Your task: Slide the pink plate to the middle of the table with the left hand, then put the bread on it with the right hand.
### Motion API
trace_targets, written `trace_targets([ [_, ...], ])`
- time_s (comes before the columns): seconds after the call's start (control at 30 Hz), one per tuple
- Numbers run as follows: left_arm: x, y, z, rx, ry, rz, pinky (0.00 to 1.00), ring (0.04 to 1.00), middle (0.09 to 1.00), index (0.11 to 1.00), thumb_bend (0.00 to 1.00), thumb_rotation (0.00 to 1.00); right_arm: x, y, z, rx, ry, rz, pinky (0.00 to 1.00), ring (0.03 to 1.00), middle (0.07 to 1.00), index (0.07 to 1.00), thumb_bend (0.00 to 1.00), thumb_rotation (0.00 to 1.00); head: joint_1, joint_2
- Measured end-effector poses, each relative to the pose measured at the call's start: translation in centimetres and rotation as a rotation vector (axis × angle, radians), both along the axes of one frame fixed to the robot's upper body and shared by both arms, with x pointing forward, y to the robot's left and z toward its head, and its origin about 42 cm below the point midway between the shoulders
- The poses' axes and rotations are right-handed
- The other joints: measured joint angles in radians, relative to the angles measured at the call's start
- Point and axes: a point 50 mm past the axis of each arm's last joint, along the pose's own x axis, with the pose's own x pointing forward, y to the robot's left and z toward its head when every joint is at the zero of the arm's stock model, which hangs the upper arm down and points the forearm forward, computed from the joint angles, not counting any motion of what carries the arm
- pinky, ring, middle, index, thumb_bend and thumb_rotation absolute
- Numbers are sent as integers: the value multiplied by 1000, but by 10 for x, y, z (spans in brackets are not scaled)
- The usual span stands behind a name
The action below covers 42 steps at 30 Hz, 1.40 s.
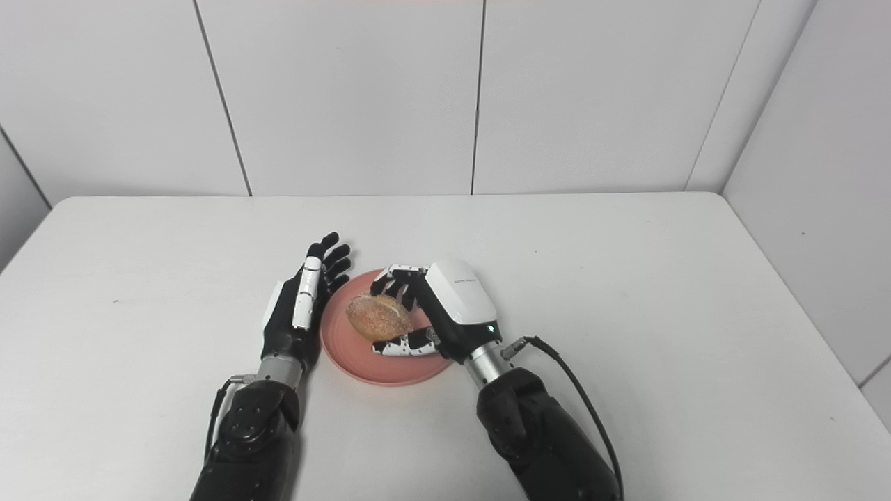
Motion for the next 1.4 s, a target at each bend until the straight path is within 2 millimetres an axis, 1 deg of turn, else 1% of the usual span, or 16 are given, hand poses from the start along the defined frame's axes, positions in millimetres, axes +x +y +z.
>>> trace_targets([
  [0.23, 0, 1, 0, 4, -1, 10, 877, 893, 877, 867, 541, 1000, 5, -5, 0, -41, -31, 0, 455, 480, 464, 528, 513, 0, -2, 2],
  [0.43, 0, 1, 1, 4, -2, 10, 873, 891, 877, 868, 531, 1000, 6, -6, 0, -61, -56, -7, 487, 525, 476, 521, 514, 6, -5, 5],
  [0.47, 0, 1, 1, 4, -3, 11, 868, 887, 871, 862, 526, 1000, 6, -6, 0, -66, -61, -9, 518, 564, 587, 508, 503, 100, -6, 5],
  [0.57, 0, 2, 1, 2, -2, 14, 867, 886, 869, 859, 522, 1000, 5, -6, 1, -81, -79, -12, 565, 631, 695, 501, 497, 163, -6, 5],
  [0.6, 0, 2, 1, 1, -2, 16, 869, 886, 870, 860, 519, 1000, 5, -7, 1, -84, -82, -12, 592, 671, 738, 671, 531, 410, -6, 5],
  [0.63, 0, 2, 1, 0, -2, 17, 869, 886, 870, 860, 519, 1000, 5, -8, 2, -85, -84, -12, 611, 700, 770, 741, 548, 522, -6, 5],
  [0.67, 0, 2, 1, -1, -2, 19, 869, 886, 870, 860, 519, 1000, 5, -8, 2, -86, -86, -12, 633, 731, 804, 800, 565, 621, -6, 5],
  [0.7, 0, 2, 1, -2, -1, 19, 869, 886, 870, 860, 519, 1000, 5, -9, 3, -87, -89, -12, 637, 737, 810, 811, 569, 639, -6, 5],
  [0.73, 0, 2, 1, -3, -1, 19, 866, 884, 868, 858, 519, 1000, 5, -9, 4, -86, -91, -12, 672, 782, 852, 852, 599, 704, -8, 6],
  [0.77, 0, 2, 1, -3, -1, 20, 866, 884, 868, 858, 519, 1000, 4, -10, 5, -83, -95, -12, 675, 787, 856, 856, 602, 711, -8, 6],
  [0.8, 0, 2, 1, -3, -1, 20, 867, 885, 869, 860, 518, 1000, 4, -10, 6, -77, -99, -10, 702, 819, 878, 879, 623, 753, -9, 6],
  [0.83, 0, 2, 1, -3, -1, 21, 868, 886, 870, 861, 517, 1000, 3, -9, 8, -70, -104, -9, 713, 833, 887, 888, 632, 767, -9, 6],
  [1.0, 0, 3, 1, -4, -1, 24, 865, 883, 868, 859, 524, 1000, 1, -10, 14, -29, -100, 1, 747, 883, 933, 921, 667, 783, -11, 6],
  [1.13, 0, 4, 2, -5, 2, 27, 868, 886, 870, 861, 514, 1000, -3, -15, 14, -11, -90, -2, 760, 901, 948, 929, 669, 815, -11, 6],
  [1.23, 0, 5, 3, -3, 7, 29, 873, 888, 874, 864, 512, 1000, -7, -19, 14, 12, -79, -9, 735, 876, 950, 927, 658, 834, -9, 6],
  [1.4, -1, 7, 3, -3, 6, 34, 873, 886, 869, 862, 526, 1000, -10, -31, 11, 83, -14, -28, 803, 909, 973, 978, 635, 901, -9, 8],
])
